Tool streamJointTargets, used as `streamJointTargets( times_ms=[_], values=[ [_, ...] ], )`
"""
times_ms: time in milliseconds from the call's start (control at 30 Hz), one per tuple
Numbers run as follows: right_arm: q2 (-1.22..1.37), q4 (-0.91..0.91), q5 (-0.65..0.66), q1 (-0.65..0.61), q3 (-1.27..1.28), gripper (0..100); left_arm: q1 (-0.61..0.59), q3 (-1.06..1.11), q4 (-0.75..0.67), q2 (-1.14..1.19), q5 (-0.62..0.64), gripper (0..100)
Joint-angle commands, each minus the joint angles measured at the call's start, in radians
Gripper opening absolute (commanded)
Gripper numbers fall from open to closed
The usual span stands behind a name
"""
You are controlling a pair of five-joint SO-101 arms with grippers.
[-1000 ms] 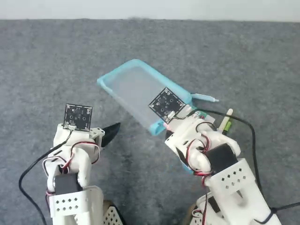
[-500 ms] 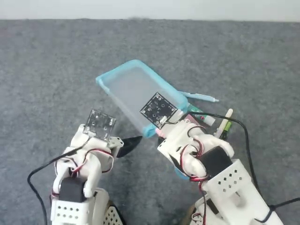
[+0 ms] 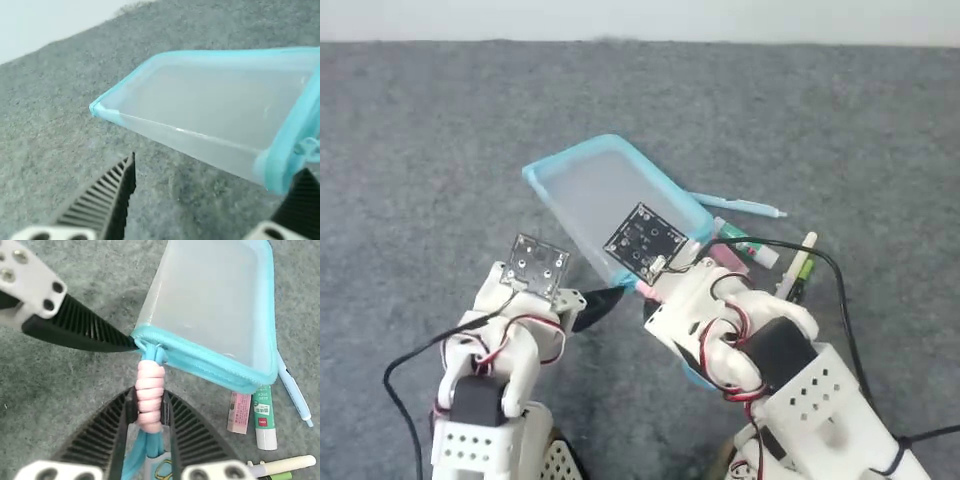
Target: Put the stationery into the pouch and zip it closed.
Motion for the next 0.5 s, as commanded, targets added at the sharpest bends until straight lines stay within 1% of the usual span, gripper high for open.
streamJointTargets(
  times_ms=[0, 100, 300, 367, 467],
  values=[
    [-0.035, 0.024, -0.011, -0.01, -0.071, 0.6, -0.014, -0.008, -0.11, 0.124, -0.002, 44],
    [-0.036, 0.053, -0.009, -0.01, -0.103, 0.6, -0.057, -0.008, -0.192, 0.209, -0.003, 44],
    [-0.033, 0.079, -0.008, -0.01, -0.121, 0.6, -0.071, -0.018, -0.318, 0.374, -0.002, 44],
    [-0.036, 0.094, 0.0, -0.01, -0.121, 0.6, -0.087, -0.035, -0.333, 0.411, 0.0, 41],
    [-0.031, 0.102, 0.018, -0.01, -0.107, 0.6, -0.121, -0.064, -0.333, 0.433, 0.055, 40]
  ],
)
